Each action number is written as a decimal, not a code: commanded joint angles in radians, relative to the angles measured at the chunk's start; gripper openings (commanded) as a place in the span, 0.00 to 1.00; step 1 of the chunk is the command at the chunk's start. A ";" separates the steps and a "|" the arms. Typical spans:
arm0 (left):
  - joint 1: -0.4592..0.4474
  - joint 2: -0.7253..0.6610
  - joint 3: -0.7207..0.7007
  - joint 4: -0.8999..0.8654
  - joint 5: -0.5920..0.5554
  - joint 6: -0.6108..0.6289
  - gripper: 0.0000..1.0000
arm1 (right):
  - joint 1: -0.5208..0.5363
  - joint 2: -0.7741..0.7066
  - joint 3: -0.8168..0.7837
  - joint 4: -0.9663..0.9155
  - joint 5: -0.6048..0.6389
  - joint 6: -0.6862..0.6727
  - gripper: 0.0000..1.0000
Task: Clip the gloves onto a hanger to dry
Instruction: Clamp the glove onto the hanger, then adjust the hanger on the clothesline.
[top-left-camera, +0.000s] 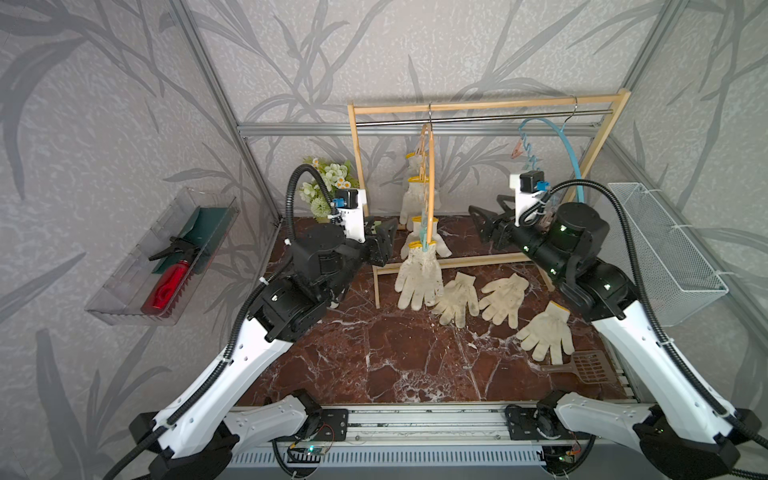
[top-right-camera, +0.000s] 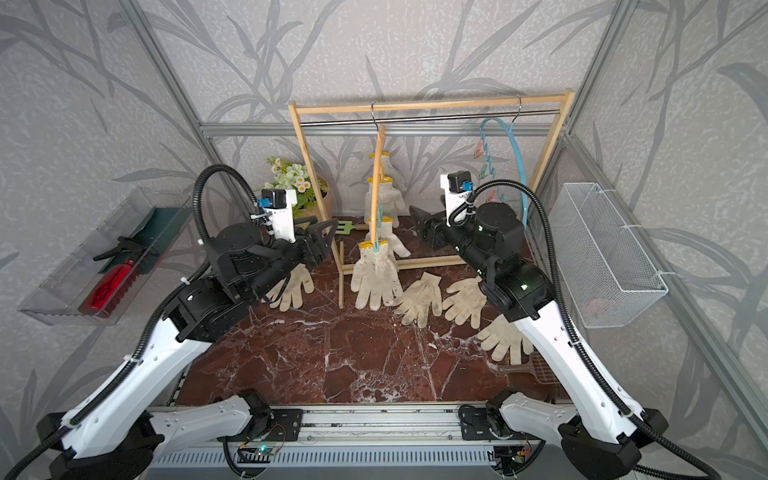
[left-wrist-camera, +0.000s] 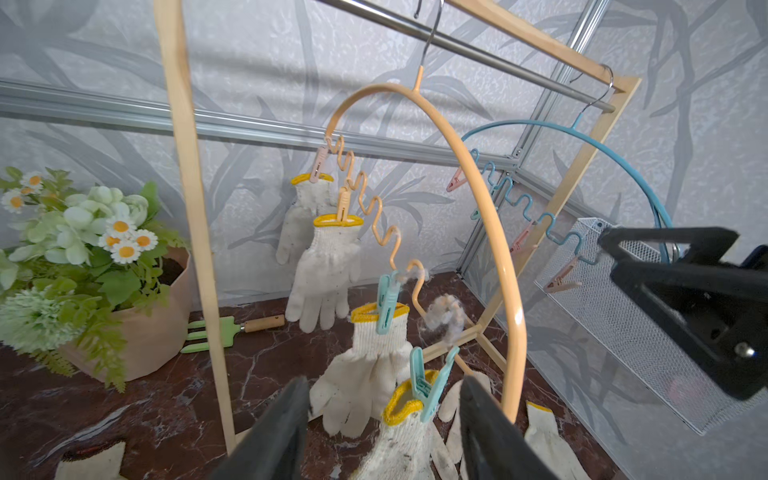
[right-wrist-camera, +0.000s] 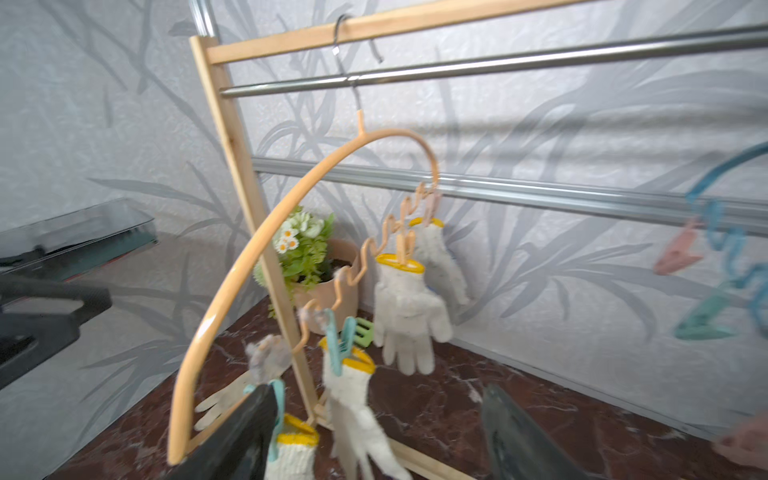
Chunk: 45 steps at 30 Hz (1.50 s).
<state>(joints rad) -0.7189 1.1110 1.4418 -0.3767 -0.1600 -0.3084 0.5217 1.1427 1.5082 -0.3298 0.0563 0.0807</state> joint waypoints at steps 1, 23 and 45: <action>-0.006 0.032 0.054 -0.005 0.052 0.010 0.57 | -0.056 -0.038 0.058 -0.124 0.130 -0.068 0.78; -0.007 0.105 0.089 -0.004 0.118 0.085 0.57 | -0.578 0.091 0.238 -0.166 -0.308 0.102 0.81; -0.007 0.120 0.093 0.004 0.111 0.083 0.57 | -0.419 0.245 0.277 0.037 -0.521 0.220 0.57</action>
<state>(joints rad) -0.7204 1.2274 1.5059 -0.3820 -0.0505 -0.2375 0.0841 1.3746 1.7508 -0.3336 -0.4767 0.3122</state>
